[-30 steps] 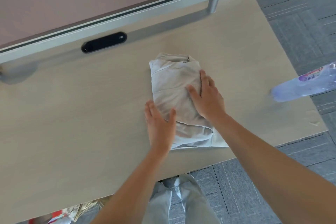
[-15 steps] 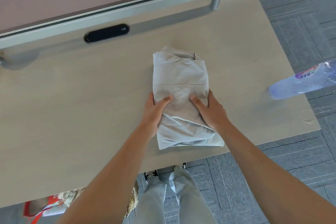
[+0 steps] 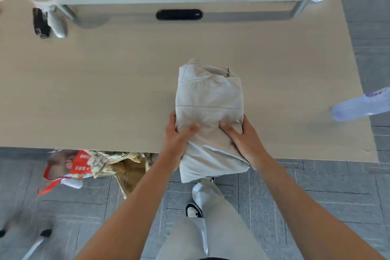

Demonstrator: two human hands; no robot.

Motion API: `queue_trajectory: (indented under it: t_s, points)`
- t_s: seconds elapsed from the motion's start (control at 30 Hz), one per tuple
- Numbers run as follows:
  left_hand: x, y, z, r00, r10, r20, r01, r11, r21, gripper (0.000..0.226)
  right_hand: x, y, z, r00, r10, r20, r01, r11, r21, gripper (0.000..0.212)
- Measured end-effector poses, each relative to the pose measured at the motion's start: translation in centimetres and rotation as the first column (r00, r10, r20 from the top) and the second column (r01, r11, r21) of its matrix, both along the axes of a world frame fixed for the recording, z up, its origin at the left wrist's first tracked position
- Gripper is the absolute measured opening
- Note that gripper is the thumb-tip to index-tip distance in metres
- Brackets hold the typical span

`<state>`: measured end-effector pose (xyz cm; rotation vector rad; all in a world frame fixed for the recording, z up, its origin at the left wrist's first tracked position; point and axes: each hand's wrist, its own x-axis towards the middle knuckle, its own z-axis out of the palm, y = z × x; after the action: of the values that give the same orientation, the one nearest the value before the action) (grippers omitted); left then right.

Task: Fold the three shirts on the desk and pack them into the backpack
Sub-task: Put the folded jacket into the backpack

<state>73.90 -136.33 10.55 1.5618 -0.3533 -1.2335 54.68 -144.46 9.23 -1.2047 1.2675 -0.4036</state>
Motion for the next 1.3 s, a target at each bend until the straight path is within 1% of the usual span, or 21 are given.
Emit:
queue_trajectory:
  t_s: [0.13, 0.27, 0.4, 0.47, 0.6, 0.73, 0.83, 0.87, 0.93, 1.03, 1.17, 1.3]
  points:
    - [0.1, 7.8, 1.2, 0.994, 0.111, 0.012, -0.111, 0.994, -0.007, 0.057, 0.8, 5.3, 1.0, 0.990, 0.137, -0.037, -0.139, 0.989, -0.050, 0.062]
    - [-0.4, 16.4, 1.6, 0.978, 0.199, 0.063, -0.200, 0.980, 0.011, 0.056, 1.8, 11.7, 2.2, 0.972, 0.233, -0.035, -0.235, 0.968, -0.087, 0.066]
    - [-1.0, 24.1, 1.9, 0.943, 0.291, 0.163, -0.302, 0.952, 0.050, 0.054, 2.7, 17.6, 2.6, 0.940, 0.339, -0.045, -0.342, 0.935, -0.091, 0.070]
    - [-1.4, 27.4, 1.8, 0.922, 0.315, 0.226, -0.340, 0.937, 0.077, 0.058, 3.1, 20.3, 2.8, 0.920, 0.391, -0.038, -0.393, 0.915, -0.088, 0.069]
    - [-2.9, 32.5, 1.9, 0.877, 0.369, 0.308, -0.419, 0.901, 0.113, 0.082, 3.2, 24.4, 2.8, 0.896, 0.443, -0.036, -0.445, 0.892, -0.078, 0.063]
    - [-5.1, 35.7, 2.0, 0.849, 0.405, 0.338, -0.467, 0.876, 0.124, 0.086, 2.3, 26.6, 2.4, 0.866, 0.498, -0.039, -0.500, 0.864, -0.060, 0.062]
    - [-6.9, 37.1, 1.3, 0.853, 0.415, 0.315, -0.476, 0.867, 0.147, 0.080, 1.3, 27.4, 1.5, 0.847, 0.531, -0.017, -0.531, 0.846, -0.049, 0.059]
    - [-7.5, 37.4, 1.2, 0.856, 0.413, 0.311, -0.476, 0.865, 0.160, 0.079, 0.9, 27.6, 1.3, 0.842, 0.539, -0.012, -0.539, 0.841, -0.046, 0.058]
    - [-8.5, 38.1, 1.1, 0.854, 0.406, 0.327, -0.478, 0.859, 0.182, 0.085, 0.0, 28.4, 0.7, 0.843, 0.538, -0.022, -0.539, 0.841, -0.045, 0.057]
    - [-9.0, 39.3, 1.0, 0.862, 0.377, 0.338, -0.461, 0.861, 0.214, 0.097, -0.9, 30.1, 0.0, 0.850, 0.525, -0.036, -0.526, 0.849, -0.045, 0.065]
    - [-7.7, 41.3, 0.7, 0.870, 0.360, 0.336, -0.440, 0.875, 0.203, 0.098, 0.2, 32.4, 0.2, 0.874, 0.484, -0.048, -0.486, 0.873, -0.044, 0.068]
    - [-3.7, 44.0, 0.2, 0.890, 0.309, 0.336, -0.380, 0.909, 0.172, 0.095, 3.2, 35.9, 0.0, 0.907, 0.415, -0.076, -0.419, 0.907, -0.049, 0.068]
